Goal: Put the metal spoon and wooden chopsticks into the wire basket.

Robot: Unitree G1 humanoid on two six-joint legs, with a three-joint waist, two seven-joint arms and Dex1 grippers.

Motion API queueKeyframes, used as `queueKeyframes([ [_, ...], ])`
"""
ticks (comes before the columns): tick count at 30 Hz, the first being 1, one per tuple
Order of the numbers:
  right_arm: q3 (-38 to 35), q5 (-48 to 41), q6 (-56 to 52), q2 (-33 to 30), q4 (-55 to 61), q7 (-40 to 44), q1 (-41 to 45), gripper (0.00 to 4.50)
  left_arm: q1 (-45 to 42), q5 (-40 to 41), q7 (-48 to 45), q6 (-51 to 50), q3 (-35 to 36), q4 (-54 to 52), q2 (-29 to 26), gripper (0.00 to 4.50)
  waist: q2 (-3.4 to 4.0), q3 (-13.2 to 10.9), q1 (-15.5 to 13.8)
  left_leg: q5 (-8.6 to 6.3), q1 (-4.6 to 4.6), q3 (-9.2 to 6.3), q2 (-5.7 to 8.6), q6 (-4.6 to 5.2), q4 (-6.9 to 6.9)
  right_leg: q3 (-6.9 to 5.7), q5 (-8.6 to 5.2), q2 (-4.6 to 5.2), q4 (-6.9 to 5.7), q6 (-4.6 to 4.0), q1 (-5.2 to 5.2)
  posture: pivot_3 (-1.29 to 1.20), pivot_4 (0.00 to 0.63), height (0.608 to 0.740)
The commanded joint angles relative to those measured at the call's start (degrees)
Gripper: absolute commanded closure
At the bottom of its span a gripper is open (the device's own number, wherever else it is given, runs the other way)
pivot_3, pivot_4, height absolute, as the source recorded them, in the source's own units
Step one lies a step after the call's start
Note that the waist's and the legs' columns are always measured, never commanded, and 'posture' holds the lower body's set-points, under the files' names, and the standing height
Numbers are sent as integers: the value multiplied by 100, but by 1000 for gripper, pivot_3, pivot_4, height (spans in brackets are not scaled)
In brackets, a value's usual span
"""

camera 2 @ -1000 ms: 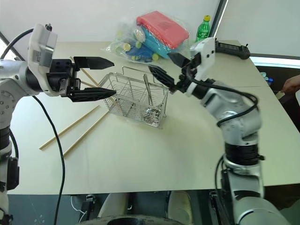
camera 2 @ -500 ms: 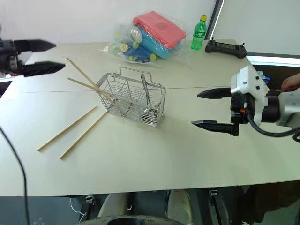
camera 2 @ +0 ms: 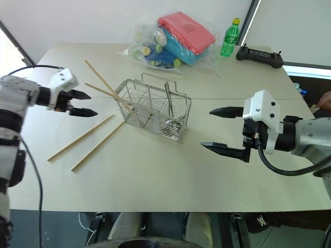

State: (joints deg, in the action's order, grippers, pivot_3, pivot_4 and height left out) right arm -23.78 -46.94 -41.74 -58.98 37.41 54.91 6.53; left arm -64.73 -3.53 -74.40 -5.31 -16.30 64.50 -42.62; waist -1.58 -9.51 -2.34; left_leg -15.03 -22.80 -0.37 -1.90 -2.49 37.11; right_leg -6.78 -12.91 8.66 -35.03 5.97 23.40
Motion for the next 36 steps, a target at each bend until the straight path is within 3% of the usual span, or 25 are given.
queueKeyframes([
  [1,-373,-300,-127,48,357,-291,-86,48,-304,-385,328,281,-41,427,192,0,-5,-3,18,0,0,0,-1,0,0,0,0,-1,-1,0,1,0,150,678],
  [12,-821,-951,-418,147,890,-1070,-501,48,-307,-1060,990,390,-51,1002,528,0,-16,-2,6,-1,20,0,-6,1,-2,0,-8,0,-4,12,-9,0,150,678],
  [17,-897,-1012,-373,19,1024,-810,-864,0,-250,-1005,580,336,26,985,523,2303,-17,-1,8,-1,25,-1,-7,1,-2,0,-9,-2,-6,11,-12,0,150,678],
  [21,-884,-1041,-315,-10,993,-734,-930,0,-278,-940,561,199,139,968,557,4452,-17,-1,12,-1,24,-1,-8,1,-2,0,-9,-2,-5,11,-12,0,150,678],
  [30,-760,-1000,-282,-94,855,-527,-913,0,-373,-784,887,-82,527,925,505,4484,-18,-2,8,-1,21,-1,-7,1,-3,0,-7,-1,-3,8,-11,0,150,678],
  [36,-731,-956,-293,-64,828,-531,-954,0,-1169,192,2212,-258,1925,822,180,4484,-54,-23,11,-1,20,-5,-7,1,-2,-1,-9,-2,-5,13,-11,0,150,678],
])
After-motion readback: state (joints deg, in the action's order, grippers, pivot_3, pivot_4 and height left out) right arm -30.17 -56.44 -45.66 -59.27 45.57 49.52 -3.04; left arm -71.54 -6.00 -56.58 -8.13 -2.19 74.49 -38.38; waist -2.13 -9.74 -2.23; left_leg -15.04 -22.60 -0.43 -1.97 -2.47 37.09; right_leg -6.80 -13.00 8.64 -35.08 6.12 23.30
